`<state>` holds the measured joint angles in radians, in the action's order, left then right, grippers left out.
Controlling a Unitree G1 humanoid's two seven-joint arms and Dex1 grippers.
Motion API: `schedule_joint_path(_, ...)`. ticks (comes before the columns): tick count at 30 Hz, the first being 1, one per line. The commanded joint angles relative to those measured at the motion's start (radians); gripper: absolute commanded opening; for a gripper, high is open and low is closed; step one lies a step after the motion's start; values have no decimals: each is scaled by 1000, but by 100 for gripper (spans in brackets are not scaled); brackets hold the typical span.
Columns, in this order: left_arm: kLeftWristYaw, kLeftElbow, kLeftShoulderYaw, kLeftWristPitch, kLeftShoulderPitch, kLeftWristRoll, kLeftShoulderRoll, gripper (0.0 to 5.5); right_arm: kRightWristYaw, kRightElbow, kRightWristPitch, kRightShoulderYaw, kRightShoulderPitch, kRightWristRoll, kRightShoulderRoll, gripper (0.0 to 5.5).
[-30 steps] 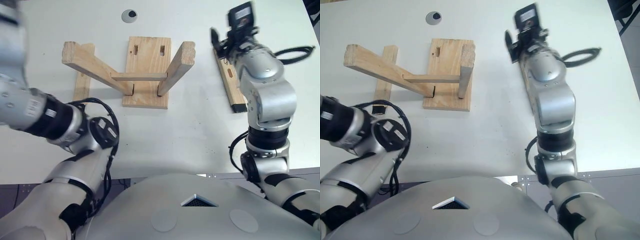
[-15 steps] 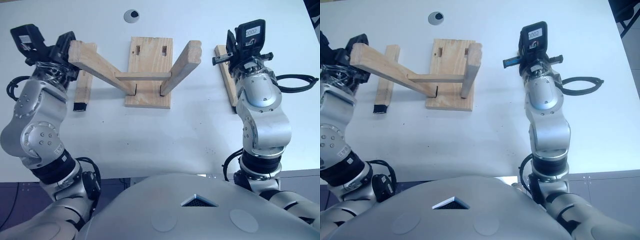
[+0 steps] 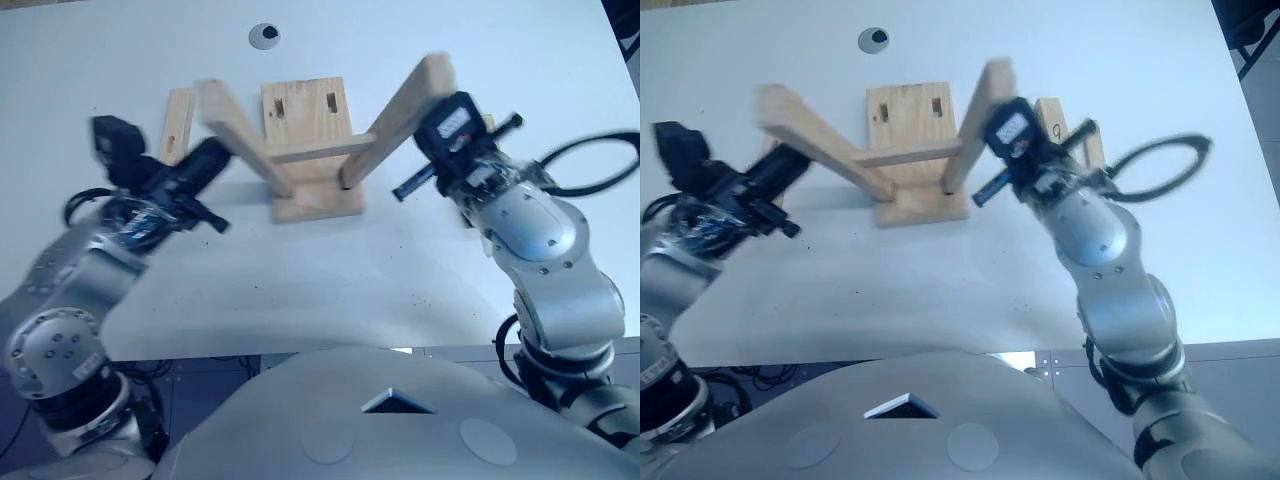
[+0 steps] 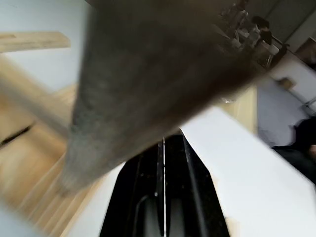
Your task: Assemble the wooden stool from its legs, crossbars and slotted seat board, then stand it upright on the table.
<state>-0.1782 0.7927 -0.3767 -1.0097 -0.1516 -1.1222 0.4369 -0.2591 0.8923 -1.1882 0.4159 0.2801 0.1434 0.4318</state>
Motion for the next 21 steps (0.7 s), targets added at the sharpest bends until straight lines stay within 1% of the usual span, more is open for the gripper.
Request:
schedule_joint_path(1, 108, 56, 176, -32, 118, -89, -28, 0, -86, -25, -42, 166, 89, -88, -37, 4)
schedule_joint_path(5, 134, 30, 192, -15, 121, -70, -4, 0, -102, -32, -120, 160, 73, -108, -35, 4)
schedule_joint_path(10, 130, -47, 174, 28, 127, 32, 52, 0, -149, -46, -145, 125, 58, -142, 3, 4)
schedule_joint_path(11, 127, -73, 168, 33, 128, 60, 71, 0, -174, -47, -141, 105, 53, -158, 25, 4)
schedule_joint_path(13, 111, -135, 154, 35, 114, 137, 131, 0, -257, -76, -78, 74, 36, -177, 162, 4)
schedule_joint_path(15, 95, -195, 140, 32, 104, 194, 179, 0, -331, -135, 29, 42, 8, -182, 300, 4)
schedule_joint_path(17, 71, -257, 164, 18, 90, 279, 249, 0, -392, -253, 222, 23, -18, -164, 404, 4)
schedule_joint_path(19, 32, -291, 207, -11, 74, 330, 302, 0, -420, -400, 465, 28, -24, -130, 431, 4)
schedule_joint_path(21, -23, -271, 254, -74, 67, 318, 341, 0, -396, -604, 740, 63, 32, -65, 385, 4)
